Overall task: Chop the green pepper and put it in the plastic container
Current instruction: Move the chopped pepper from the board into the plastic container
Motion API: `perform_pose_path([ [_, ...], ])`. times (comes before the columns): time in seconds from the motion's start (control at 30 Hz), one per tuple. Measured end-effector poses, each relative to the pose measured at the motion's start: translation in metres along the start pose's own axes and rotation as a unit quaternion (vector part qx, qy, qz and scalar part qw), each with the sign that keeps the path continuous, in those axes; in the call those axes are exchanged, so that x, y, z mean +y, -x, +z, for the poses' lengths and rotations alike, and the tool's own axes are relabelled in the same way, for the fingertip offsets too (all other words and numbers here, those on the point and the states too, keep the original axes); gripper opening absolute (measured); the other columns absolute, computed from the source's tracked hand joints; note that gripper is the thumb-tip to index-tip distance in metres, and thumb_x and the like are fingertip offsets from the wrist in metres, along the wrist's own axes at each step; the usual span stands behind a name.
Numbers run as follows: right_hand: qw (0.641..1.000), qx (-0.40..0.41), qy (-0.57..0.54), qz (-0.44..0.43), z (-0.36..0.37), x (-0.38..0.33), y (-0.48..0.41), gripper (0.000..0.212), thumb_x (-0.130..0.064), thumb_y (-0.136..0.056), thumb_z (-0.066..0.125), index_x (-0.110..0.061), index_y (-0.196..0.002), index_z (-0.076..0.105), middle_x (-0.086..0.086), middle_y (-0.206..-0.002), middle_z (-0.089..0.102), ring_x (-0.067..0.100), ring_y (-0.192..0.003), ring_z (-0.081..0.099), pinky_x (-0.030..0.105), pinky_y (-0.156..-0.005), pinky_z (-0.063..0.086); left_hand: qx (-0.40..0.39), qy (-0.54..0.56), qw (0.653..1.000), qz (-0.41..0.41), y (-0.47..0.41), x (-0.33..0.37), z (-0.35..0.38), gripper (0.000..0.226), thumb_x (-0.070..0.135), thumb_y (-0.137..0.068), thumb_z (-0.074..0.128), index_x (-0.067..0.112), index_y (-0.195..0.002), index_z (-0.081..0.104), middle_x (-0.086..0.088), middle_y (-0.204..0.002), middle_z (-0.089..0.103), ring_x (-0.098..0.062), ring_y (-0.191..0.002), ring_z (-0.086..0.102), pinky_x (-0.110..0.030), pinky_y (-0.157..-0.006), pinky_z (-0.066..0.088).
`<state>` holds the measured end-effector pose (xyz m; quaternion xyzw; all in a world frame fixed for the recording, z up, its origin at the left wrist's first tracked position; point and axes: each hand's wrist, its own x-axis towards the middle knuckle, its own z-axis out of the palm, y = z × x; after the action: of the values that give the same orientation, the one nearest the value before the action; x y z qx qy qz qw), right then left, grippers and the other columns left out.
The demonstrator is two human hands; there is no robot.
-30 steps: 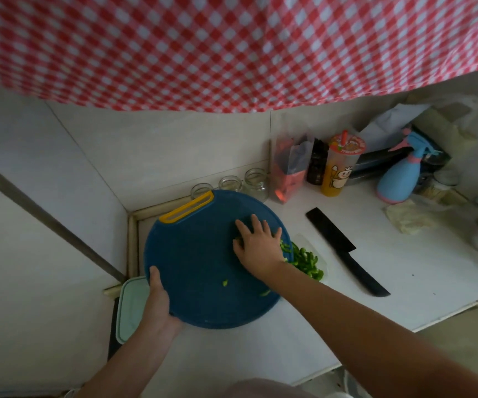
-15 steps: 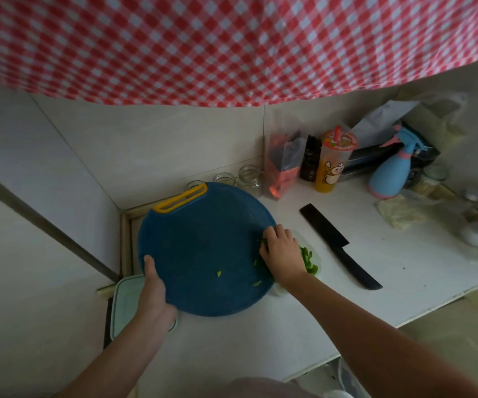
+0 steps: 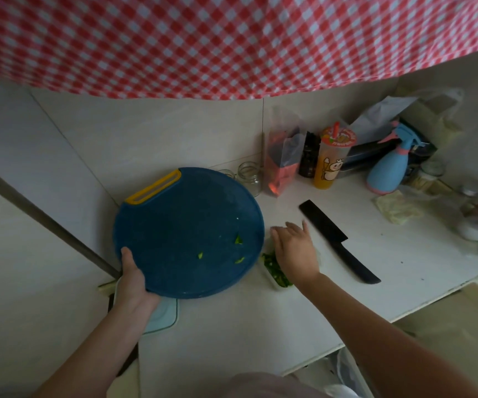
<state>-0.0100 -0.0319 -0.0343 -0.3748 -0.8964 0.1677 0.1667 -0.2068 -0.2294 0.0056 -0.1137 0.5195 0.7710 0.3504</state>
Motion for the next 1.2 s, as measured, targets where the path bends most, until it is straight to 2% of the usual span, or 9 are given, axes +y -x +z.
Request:
perform_pose_path([
  [0.07, 0.996, 0.032, -0.027, -0.082, -0.004, -0.02, 0.001, 0.056, -0.046, -0.099, 0.021, -0.016, -0.123, 0.061, 0.003, -0.127, 0.061, 0.024, -0.129, 0.046, 0.043, -0.117, 0.021, -0.012, 0.003, 1.0, -0.003, 0.004, -0.001, 0.005, 0.045, 0.058, -0.095, 0.028, 0.033, -0.123, 0.053, 0.005, -0.112, 0.06, -0.02, -0.108, 0.056, -0.039, -0.088, 0.046],
  [0.17, 0.972, 0.045, -0.072, -0.218, 0.0, -0.052, 0.008, 0.051, -0.046, -0.096, 0.037, -0.011, -0.127, 0.057, 0.012, -0.131, 0.054, 0.026, -0.123, 0.049, 0.035, -0.107, 0.038, -0.038, 0.009, 0.999, -0.006, 0.009, -0.008, 0.015, 0.041, 0.057, -0.096, 0.027, 0.031, -0.108, 0.057, 0.003, -0.113, 0.061, -0.019, -0.104, 0.057, -0.042, -0.095, 0.043],
  [0.3, 0.948, 0.016, -0.104, -0.3, 0.019, -0.076, 0.009, 0.035, -0.036, -0.092, 0.05, -0.009, -0.11, 0.061, 0.012, -0.117, 0.055, 0.028, -0.106, 0.054, 0.032, -0.106, 0.032, -0.062, -0.002, 0.998, -0.027, 0.014, -0.024, 0.025, 0.054, 0.061, -0.093, 0.028, 0.023, -0.12, 0.057, -0.007, -0.124, 0.06, -0.027, -0.114, 0.056, -0.049, -0.103, 0.04],
  [0.37, 0.947, 0.033, -0.11, -0.299, 0.025, -0.073, 0.005, 0.025, -0.032, -0.092, 0.051, -0.009, -0.098, 0.061, 0.01, -0.107, 0.057, 0.027, -0.096, 0.056, 0.032, -0.107, 0.028, -0.062, -0.01, 0.997, -0.033, 0.017, -0.029, 0.03, 0.057, 0.062, -0.092, 0.03, 0.022, -0.125, 0.055, -0.007, -0.125, 0.061, -0.027, -0.113, 0.057, -0.049, -0.101, 0.041],
  [0.47, 0.957, 0.056, -0.109, -0.264, 0.024, -0.052, 0.003, 0.018, -0.026, -0.094, 0.052, -0.01, -0.088, 0.057, 0.007, -0.097, 0.057, 0.024, -0.086, 0.053, 0.032, -0.093, 0.04, -0.059, -0.016, 0.998, -0.027, 0.02, -0.03, 0.033, 0.052, 0.061, -0.091, 0.034, 0.026, -0.122, 0.056, -0.003, -0.121, 0.063, -0.024, -0.112, 0.058, -0.047, -0.099, 0.044],
  [0.7, 0.99, 0.019, -0.059, -0.129, 0.01, -0.001, 0.005, 0.026, -0.028, -0.093, 0.039, -0.011, -0.086, 0.058, 0.005, -0.087, 0.055, 0.021, -0.074, 0.051, 0.037, -0.07, 0.049, -0.061, -0.006, 0.998, -0.017, 0.018, -0.02, 0.029, 0.044, 0.061, -0.092, 0.033, 0.033, -0.113, 0.059, 0.004, -0.118, 0.064, -0.018, -0.109, 0.058, -0.043, -0.096, 0.045],
  [0.9, 0.999, 0.014, 0.002, -0.046, -0.001, 0.02, 0.015, 0.015, -0.02, -0.092, 0.056, -0.01, -0.09, 0.066, 0.006, -0.084, 0.06, 0.024, -0.078, 0.055, 0.041, -0.079, 0.049, -0.062, 0.016, 0.998, -0.013, 0.017, -0.012, 0.032, 0.045, 0.059, -0.093, 0.029, 0.032, -0.116, 0.057, 0.004, -0.117, 0.063, -0.016, -0.106, 0.059, -0.038, -0.089, 0.048],
  [1.07, 0.989, 0.01, -0.07, -0.133, -0.005, -0.004, 0.017, 0.034, -0.047, -0.086, 0.054, -0.016, -0.098, 0.062, 0.0, -0.094, 0.058, 0.014, -0.083, 0.05, 0.023, -0.076, 0.043, -0.076, 0.016, 0.997, -0.007, 0.017, -0.012, 0.035, 0.045, 0.059, -0.094, 0.026, 0.034, -0.115, 0.058, 0.007, -0.116, 0.065, -0.015, -0.105, 0.06, -0.036, -0.084, 0.049],
  [1.2, 0.98, -0.014, -0.058, -0.187, 0.001, -0.003, 0.018, 0.015, -0.023, -0.088, 0.05, -0.015, -0.091, 0.063, 0.001, -0.09, 0.059, 0.019, -0.078, 0.054, 0.031, -0.071, 0.049, -0.081, 0.02, 0.996, -0.015, 0.018, -0.012, 0.036, 0.048, 0.06, -0.094, 0.027, 0.033, -0.12, 0.057, 0.007, -0.117, 0.065, -0.015, -0.107, 0.06, -0.038, -0.092, 0.047],
])
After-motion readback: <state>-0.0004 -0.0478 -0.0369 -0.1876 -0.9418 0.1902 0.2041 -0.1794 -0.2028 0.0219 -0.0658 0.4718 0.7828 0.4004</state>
